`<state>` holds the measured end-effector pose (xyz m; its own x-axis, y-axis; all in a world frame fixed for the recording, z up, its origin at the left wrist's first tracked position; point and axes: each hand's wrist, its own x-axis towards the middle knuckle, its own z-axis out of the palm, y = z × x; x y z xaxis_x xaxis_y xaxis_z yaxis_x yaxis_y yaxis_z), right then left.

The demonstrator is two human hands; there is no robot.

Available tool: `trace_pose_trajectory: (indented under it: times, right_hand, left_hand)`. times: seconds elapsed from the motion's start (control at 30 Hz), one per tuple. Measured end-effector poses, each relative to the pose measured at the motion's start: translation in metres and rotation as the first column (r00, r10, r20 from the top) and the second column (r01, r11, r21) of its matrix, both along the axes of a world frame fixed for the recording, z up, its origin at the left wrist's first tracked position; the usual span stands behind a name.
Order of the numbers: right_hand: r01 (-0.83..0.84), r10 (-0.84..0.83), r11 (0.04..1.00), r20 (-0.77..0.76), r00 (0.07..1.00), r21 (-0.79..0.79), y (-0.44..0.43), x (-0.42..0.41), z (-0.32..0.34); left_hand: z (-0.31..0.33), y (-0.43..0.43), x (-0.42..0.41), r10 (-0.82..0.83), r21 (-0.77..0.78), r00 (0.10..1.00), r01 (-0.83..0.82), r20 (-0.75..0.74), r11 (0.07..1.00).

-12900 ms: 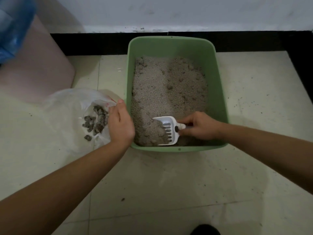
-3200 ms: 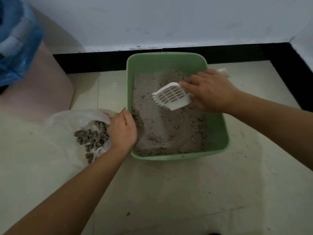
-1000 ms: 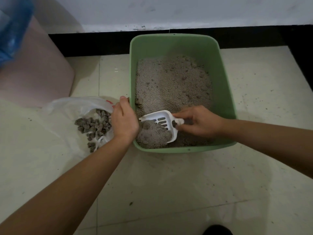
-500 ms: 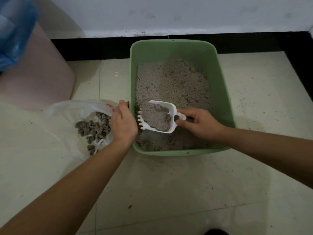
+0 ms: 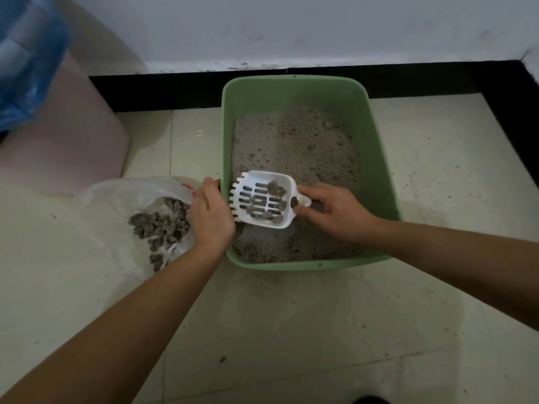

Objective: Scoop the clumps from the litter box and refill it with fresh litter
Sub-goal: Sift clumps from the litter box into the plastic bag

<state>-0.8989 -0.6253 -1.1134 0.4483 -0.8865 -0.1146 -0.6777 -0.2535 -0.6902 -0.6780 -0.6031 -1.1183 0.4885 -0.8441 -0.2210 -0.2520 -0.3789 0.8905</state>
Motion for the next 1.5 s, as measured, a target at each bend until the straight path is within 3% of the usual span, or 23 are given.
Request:
trace_pose_trajectory:
  times: [0.37,0.53,0.63,0.73,0.87,0.93,0.97,1.03,1.1,1.17,1.23,1.3,1.4,1.5]
  right_hand:
    - [0.123,-0.131,0.985,0.054,0.990,0.125,-0.006,0.009,0.017]
    - [0.169,-0.171,0.984,0.028,0.985,0.063,-0.014,0.026,0.040]
    - [0.194,-0.196,0.980,0.059,0.979,0.043,-0.022,0.038,0.050]
    - [0.175,-0.171,0.984,0.084,0.982,-0.043,-0.026,0.067,0.063]
    - [-0.075,0.047,0.965,-0.116,0.992,-0.251,-0.019,0.125,0.075]
    - [-0.326,0.193,0.885,-0.376,0.906,-0.331,-0.011,0.153,0.079]
    - [-0.469,0.248,0.800,-0.506,0.826,-0.375,-0.007,0.164,0.078]
    - [-0.742,0.292,0.517,-0.726,0.622,-0.427,-0.003,0.179,0.074]
    - [-0.827,0.238,0.354,-0.814,0.530,-0.436,-0.004,0.183,0.072]
    - [-0.837,0.216,0.309,-0.824,0.524,-0.451,-0.007,0.182,0.068]
    - [-0.835,0.236,0.348,-0.822,0.518,-0.426,-0.008,0.179,0.064]
    - [-0.746,0.267,0.533,-0.758,0.595,-0.398,-0.009,0.172,0.065]
    - [-0.417,0.205,0.837,-0.504,0.839,-0.355,-0.013,0.157,0.074]
    - [-0.073,-0.017,0.939,-0.260,0.966,-0.335,-0.026,0.134,0.084]
  left_hand:
    - [-0.001,0.002,-0.001,-0.045,0.024,0.999,0.044,0.030,0.999]
    - [0.001,0.016,0.023,-0.059,-0.075,0.997,0.062,0.051,0.995]
    - [0.008,0.023,0.056,0.086,-0.195,0.979,-0.049,0.186,0.980]
    - [0.009,0.027,0.097,0.155,-0.226,0.886,-0.059,0.438,0.972]
    - [-0.004,0.042,0.132,0.316,-0.112,0.755,-0.310,0.575,0.944]
    - [-0.010,0.050,0.138,0.335,0.012,0.774,-0.405,0.538,0.914]
    - [-0.013,0.053,0.140,0.343,0.074,0.804,-0.429,0.485,0.900]
    - [-0.017,0.056,0.143,0.383,0.127,0.862,-0.443,0.333,0.887]
    - [-0.018,0.057,0.145,0.405,0.128,0.879,-0.445,0.251,0.886]
    - [-0.015,0.054,0.145,0.400,0.103,0.881,-0.436,0.253,0.894]
    - [-0.012,0.050,0.145,0.370,0.085,0.886,-0.407,0.278,0.910]
    - [-0.010,0.048,0.144,0.350,0.085,0.889,-0.390,0.296,0.917]
    - [-0.008,0.046,0.137,0.338,0.077,0.850,-0.400,0.404,0.913]
    - [0.001,0.041,0.118,0.257,-0.019,0.785,-0.298,0.564,0.954]
